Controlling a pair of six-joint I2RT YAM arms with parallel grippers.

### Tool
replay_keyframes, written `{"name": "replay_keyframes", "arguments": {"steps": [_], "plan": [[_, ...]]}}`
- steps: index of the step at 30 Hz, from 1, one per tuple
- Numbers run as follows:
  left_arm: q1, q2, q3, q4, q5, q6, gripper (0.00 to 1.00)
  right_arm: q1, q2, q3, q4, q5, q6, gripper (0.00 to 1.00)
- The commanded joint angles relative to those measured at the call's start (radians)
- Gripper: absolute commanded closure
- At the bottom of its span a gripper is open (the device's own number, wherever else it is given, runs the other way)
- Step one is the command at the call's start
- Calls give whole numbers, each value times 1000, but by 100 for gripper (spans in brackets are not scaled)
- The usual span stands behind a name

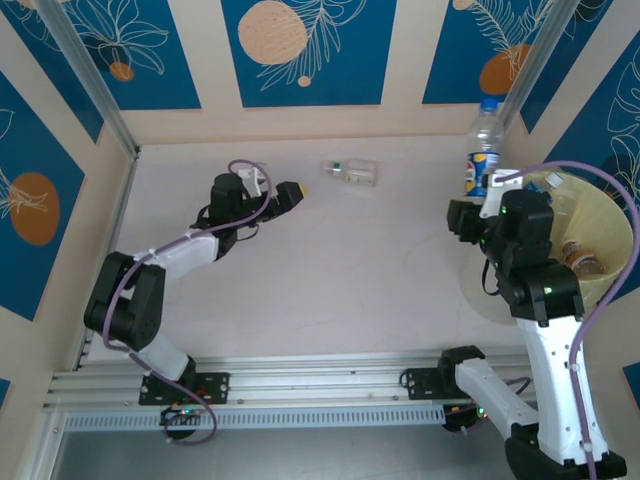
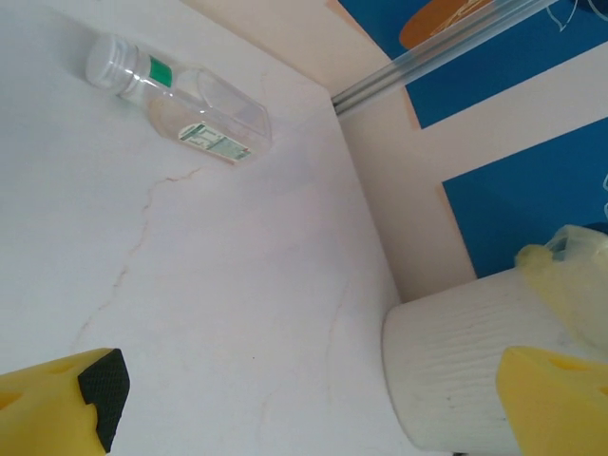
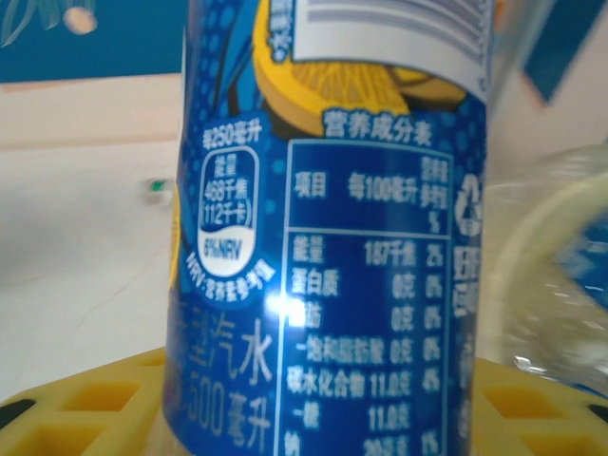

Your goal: Put the plastic bottles in the bin

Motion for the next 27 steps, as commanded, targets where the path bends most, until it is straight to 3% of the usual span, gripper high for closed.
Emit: {"name": "replay_keyframes", "arguments": {"steps": [1,7,14,20,24,27], "plan": [[-12,-50,-26,-25,-51,128,0,-76,-22,61,-73,113,-31,59],[-36,-38,2,-26,1,196,0,-254,-30,59,-85,191,-51,58],[-53,39,74,-36,18,167,0,-447,-27,-5,-12,228,9,57],[-52,63,113,-45,38,147,0,-482,2,-57,29,377,38,53],[-52,75,123,-45,31,136,0,-496,21,-98,78,366,40,51],[-53,81,132,-41,39,113,0,-495,46,-100,71,366,43,41]]}}
